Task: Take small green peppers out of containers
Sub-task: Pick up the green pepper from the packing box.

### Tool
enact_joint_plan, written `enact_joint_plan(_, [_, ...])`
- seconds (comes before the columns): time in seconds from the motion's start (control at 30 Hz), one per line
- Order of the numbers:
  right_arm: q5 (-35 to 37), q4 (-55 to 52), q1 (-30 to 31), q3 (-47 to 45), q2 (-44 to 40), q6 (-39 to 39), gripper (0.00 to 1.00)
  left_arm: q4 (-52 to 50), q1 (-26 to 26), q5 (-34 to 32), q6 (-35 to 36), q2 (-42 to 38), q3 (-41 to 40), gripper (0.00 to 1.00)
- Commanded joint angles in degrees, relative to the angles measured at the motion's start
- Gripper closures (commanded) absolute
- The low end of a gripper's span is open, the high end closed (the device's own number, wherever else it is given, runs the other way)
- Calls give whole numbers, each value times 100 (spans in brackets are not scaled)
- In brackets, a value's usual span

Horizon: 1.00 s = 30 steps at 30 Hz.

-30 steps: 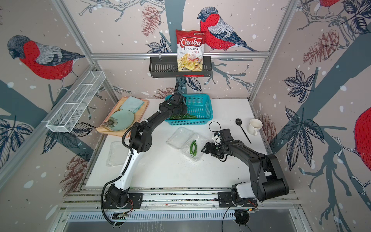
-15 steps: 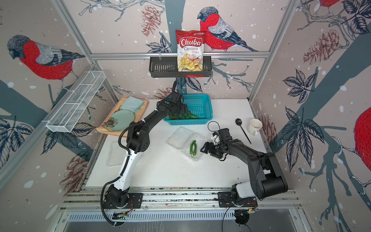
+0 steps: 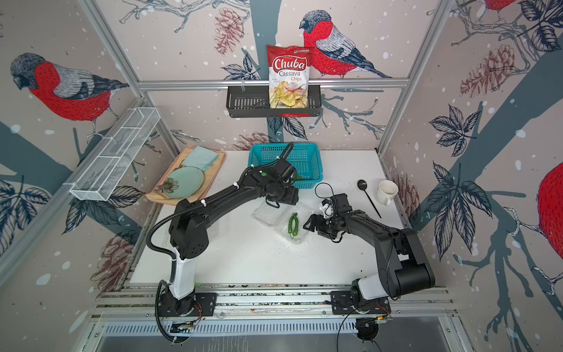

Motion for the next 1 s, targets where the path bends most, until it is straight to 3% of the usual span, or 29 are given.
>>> enact_joint_plan(0.0, [406, -266, 4, -86, 58, 19, 16, 236, -208, 319, -512, -135, -608, 30])
enact_joint_plan(0.23, [382, -205, 7, -310, -96, 96, 16, 969, -450, 352, -597, 284, -1369, 32])
enact_joint_plan(0.5, [425, -135, 18, -503, -177, 192, 16, 1156, -477, 248, -466, 692, -1218, 35])
enact_joint_plan(0.67, [459, -82, 14, -569, -172, 262, 16, 1200, -477, 190, -415, 724, -1243, 63])
enact_joint_plan(0.73, [478, -82, 19, -579, -189, 285, 16, 1197, -486, 179, -392, 679, -1243, 70])
enact_joint_plan(0.97, [547, -73, 9, -545, -172, 334, 16, 931, -486, -2, -204, 236, -1234, 78])
